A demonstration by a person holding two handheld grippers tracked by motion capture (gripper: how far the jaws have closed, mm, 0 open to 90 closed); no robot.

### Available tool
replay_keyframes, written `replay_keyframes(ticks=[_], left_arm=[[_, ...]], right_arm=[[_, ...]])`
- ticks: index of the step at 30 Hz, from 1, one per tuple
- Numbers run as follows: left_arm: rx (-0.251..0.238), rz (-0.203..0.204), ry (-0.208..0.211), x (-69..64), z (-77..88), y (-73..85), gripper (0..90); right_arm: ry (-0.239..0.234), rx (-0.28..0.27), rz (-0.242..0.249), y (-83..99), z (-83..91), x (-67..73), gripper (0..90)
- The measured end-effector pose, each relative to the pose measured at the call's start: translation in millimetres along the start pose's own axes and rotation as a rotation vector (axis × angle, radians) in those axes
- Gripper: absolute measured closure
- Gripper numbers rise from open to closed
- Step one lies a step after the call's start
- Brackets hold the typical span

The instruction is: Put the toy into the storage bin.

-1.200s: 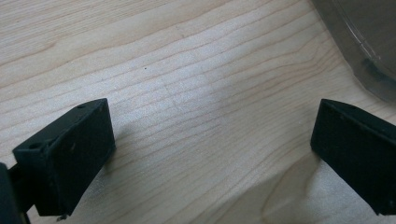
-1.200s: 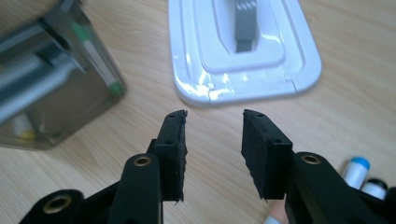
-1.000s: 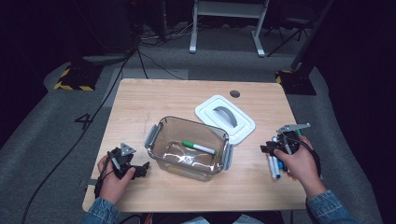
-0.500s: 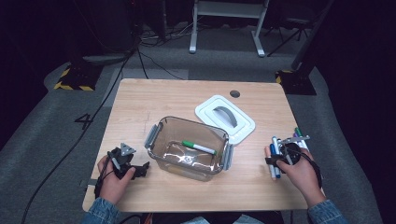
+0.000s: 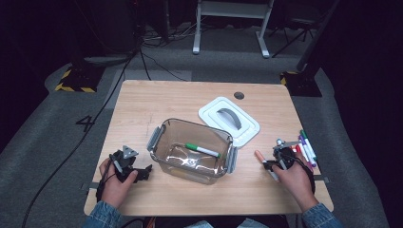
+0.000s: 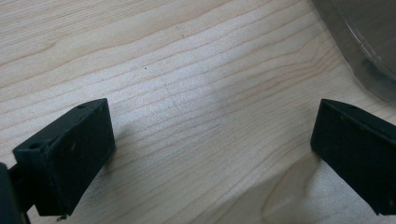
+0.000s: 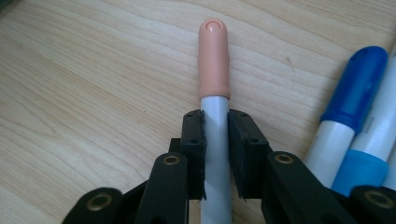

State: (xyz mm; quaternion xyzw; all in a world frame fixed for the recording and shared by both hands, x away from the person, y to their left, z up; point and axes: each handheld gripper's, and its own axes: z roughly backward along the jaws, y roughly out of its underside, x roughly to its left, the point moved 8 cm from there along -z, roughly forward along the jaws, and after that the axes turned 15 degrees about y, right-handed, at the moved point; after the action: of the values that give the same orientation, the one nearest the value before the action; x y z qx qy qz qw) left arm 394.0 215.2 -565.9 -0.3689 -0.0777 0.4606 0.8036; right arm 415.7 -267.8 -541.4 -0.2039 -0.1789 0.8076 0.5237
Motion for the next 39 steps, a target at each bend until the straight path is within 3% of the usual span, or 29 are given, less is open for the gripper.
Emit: replay_keyframes(ticks=[5, 14, 22, 30, 39], left_arm=[[0.0, 0.0, 0.0, 0.0, 0.0, 0.0, 0.1], [0.0, 0.0, 0.0, 0.0, 0.0, 0.0, 0.1], [-0.001, 0.0, 0.0, 0.0, 0.0, 0.0, 0.1], [0.0, 0.0, 0.0, 0.0, 0.0, 0.0, 0.1], [0.0, 0.0, 0.0, 0.0, 0.0, 0.0, 0.0]], right_arm=[[-0.008, -0.041, -0.008, -12.4, 10.3, 0.1, 77.3], [-0.05, -0.123, -0.016, -42.7, 45.9, -3.3, 77.2], [-0.064, -0.187, 0.005, -68.4, 74.4, -2.7, 77.2], [-0.092, -0.239, 0.027, -90.6, 96.7, 6.6, 77.2], [-0.126, -0.287, 0.078, -115.1, 116.3, 26.2, 77.2]])
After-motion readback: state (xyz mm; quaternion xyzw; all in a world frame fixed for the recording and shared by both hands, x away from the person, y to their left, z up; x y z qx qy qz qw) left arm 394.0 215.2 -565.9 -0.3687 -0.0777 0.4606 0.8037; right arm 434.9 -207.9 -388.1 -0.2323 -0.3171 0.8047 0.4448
